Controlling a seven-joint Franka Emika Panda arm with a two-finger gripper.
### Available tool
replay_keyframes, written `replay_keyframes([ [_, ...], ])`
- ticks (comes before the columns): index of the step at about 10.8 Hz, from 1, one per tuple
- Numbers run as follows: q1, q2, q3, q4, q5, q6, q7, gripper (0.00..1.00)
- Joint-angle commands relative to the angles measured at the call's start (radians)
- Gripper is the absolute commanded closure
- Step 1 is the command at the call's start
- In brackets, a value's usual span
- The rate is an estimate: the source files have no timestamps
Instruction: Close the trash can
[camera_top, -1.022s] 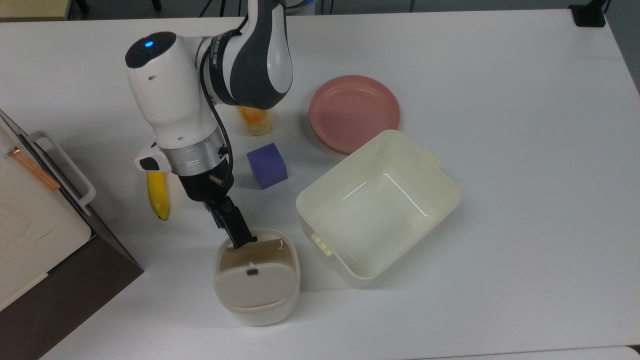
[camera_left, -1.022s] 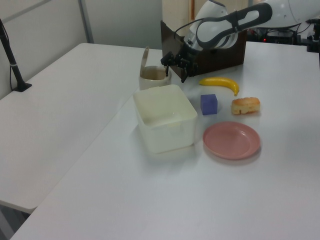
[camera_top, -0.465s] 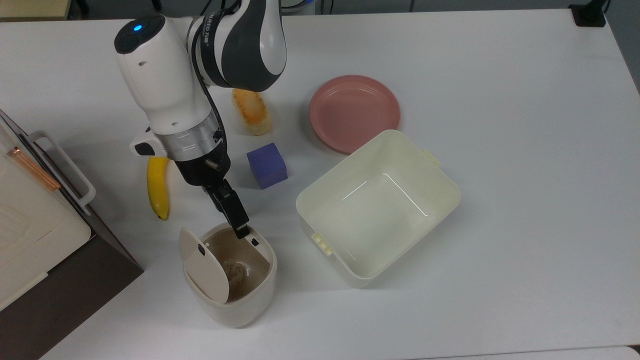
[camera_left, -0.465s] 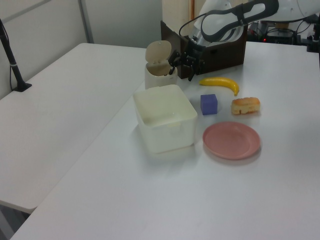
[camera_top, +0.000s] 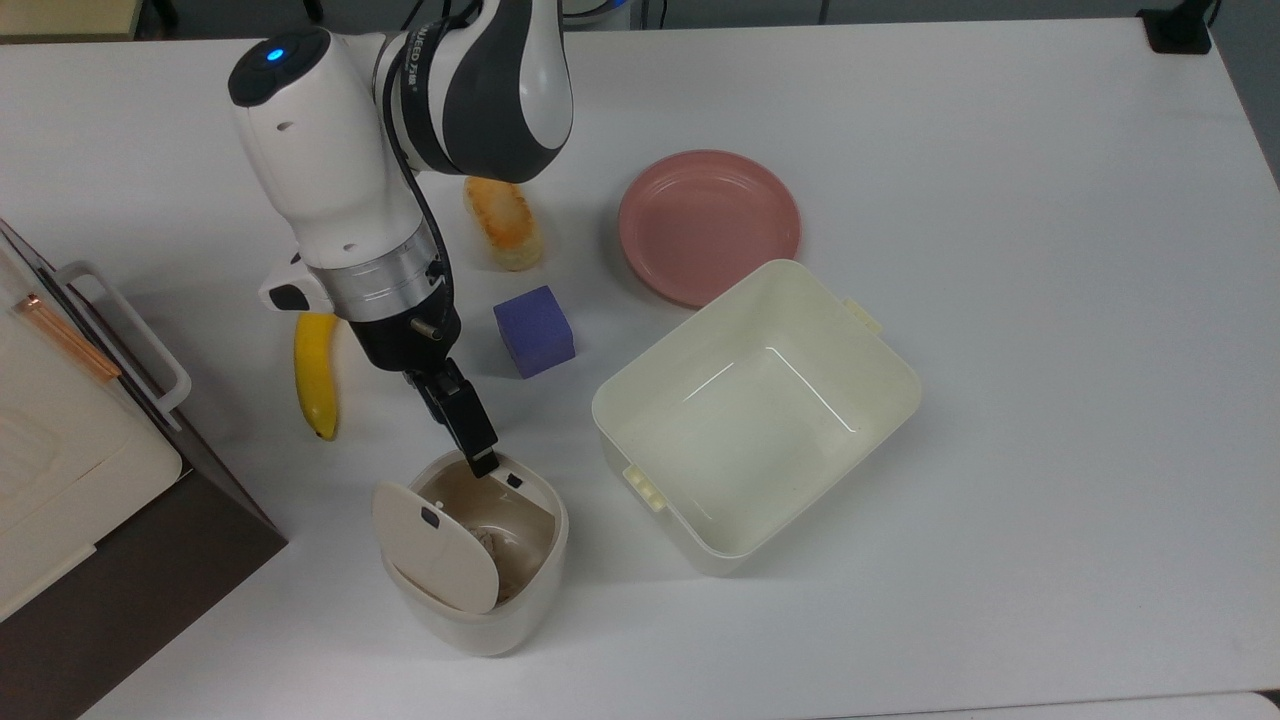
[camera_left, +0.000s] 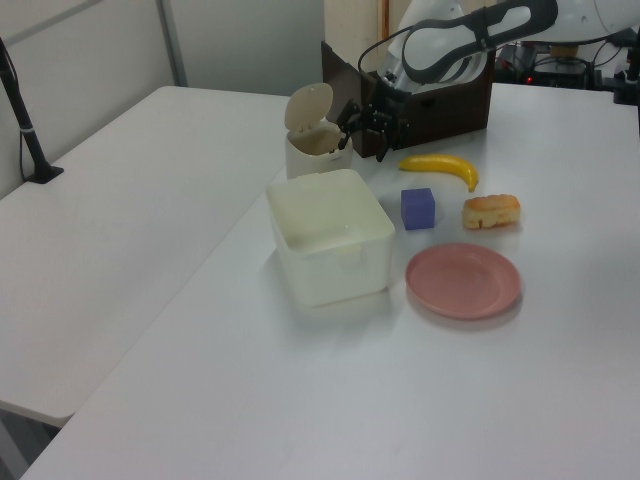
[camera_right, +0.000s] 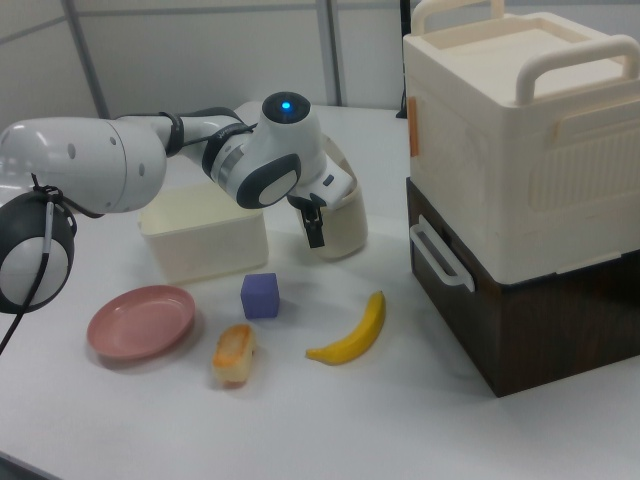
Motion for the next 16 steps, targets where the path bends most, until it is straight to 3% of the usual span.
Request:
replay_keyframes([
  [1,0.014,-0.025,-0.019,-0.012,0.026,0.008,0.010,0.00],
  [7,0.010,-0.025,-0.012,-0.006,0.026,0.091,0.004,0.00],
  [16,-0.039,-0.188,-0.010,0.033,0.034,0.098,0.004,0.00],
])
